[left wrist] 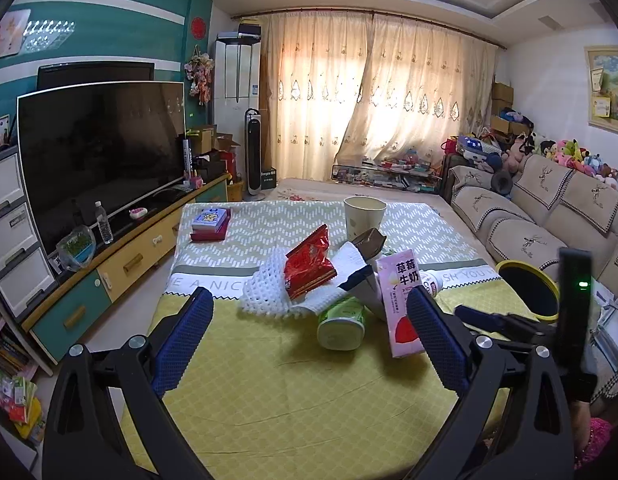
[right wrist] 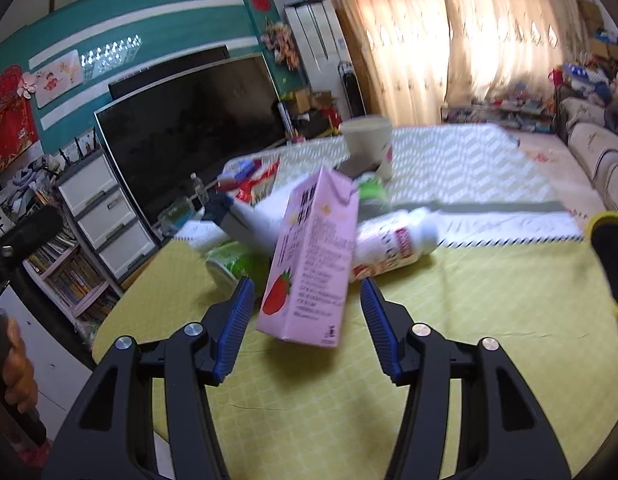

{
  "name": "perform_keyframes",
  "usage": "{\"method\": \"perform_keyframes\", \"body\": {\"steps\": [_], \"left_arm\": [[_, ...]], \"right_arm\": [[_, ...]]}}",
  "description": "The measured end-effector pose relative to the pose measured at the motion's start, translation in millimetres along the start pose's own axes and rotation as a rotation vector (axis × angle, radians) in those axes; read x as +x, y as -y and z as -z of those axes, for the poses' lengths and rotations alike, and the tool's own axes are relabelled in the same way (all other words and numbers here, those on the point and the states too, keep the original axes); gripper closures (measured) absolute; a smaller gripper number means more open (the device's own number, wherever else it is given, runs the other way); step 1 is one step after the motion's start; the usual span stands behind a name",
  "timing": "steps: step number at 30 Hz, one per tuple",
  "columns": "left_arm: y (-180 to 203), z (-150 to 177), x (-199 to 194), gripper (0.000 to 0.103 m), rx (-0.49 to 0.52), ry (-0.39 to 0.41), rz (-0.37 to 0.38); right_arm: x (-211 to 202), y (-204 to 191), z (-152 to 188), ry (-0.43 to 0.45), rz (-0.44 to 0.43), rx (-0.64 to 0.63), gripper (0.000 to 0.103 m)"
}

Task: Collect trash
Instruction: 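Grasp the pink strawberry milk carton with the right gripper, then carry the pink carton with the right gripper and drop it into the bin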

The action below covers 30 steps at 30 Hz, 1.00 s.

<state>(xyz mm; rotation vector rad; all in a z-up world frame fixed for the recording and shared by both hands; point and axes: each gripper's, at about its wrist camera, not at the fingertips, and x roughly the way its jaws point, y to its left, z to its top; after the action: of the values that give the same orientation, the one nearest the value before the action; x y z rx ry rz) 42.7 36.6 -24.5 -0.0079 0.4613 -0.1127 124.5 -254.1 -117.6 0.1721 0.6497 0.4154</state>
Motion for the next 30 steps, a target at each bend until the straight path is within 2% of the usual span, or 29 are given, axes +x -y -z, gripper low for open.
{"method": "perform_keyframes", "body": {"steps": [7, 13, 14, 15, 21, 30], "left_arm": [[4.1, 3.2, 5.0, 0.007, 0.010, -0.010, 0.010], [5.9, 3.9, 9.0, 0.007, 0.008, -0.016, 0.017], [7.0, 4.4, 8.7, 0.007, 0.008, -0.016, 0.018], [7.8, 4.6, 9.2, 0.007, 0.008, -0.017, 0.019], [15.5, 4.6, 12.6, 0.007, 0.019, -0.025, 0.025], [31.5, 4.7, 22.7, 0.007, 0.037, -0.038, 0.049]], "right_arm": [[34.6, -2.3, 2.5, -0.092, 0.016, 0.030, 0.050], [45.2, -0.1, 0.7, -0.122, -0.023, 0.065, 0.050], [45.7, 0.9, 1.1, -0.127, -0.032, 0.069, 0.052], [45.8, 1.1, 0.8, -0.126, -0.047, 0.073, 0.059], [31.4, -3.7, -2.5, -0.082, -0.003, 0.008, 0.066], [-5.5, -8.8, -6.7, 0.055, 0.168, -0.137, 0.066]]}}
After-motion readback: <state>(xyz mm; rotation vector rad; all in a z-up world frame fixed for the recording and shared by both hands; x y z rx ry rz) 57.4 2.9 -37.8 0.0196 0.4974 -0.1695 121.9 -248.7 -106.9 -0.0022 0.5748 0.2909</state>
